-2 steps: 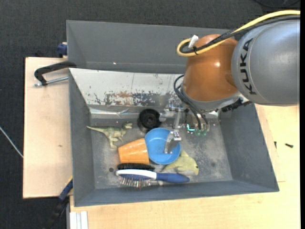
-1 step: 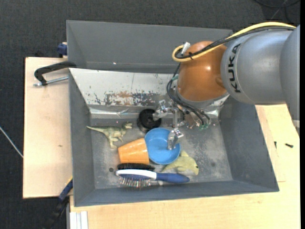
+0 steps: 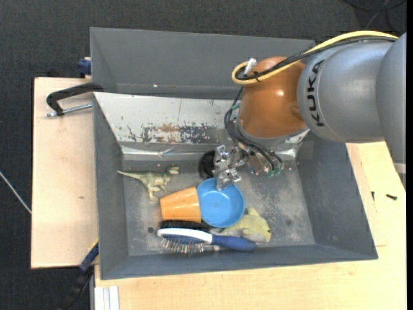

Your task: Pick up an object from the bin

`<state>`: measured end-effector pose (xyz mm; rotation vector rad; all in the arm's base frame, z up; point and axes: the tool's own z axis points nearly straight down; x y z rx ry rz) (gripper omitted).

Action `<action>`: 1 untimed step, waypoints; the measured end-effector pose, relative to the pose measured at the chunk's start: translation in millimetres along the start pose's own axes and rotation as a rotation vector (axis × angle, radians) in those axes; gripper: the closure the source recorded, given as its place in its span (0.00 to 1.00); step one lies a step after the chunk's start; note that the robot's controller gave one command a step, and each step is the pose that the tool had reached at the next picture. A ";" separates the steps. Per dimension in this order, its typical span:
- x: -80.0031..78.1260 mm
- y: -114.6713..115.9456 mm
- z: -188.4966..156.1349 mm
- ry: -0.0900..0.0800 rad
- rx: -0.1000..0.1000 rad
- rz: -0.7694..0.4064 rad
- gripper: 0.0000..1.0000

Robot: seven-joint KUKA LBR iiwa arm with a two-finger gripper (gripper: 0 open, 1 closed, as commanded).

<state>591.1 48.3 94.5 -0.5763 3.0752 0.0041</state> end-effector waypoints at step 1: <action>-2.4 21.0 -127.6 -0.001 0.002 -0.157 1.00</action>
Offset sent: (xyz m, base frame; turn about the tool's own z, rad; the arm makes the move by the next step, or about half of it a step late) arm -0.0094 0.0179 0.1218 -0.1566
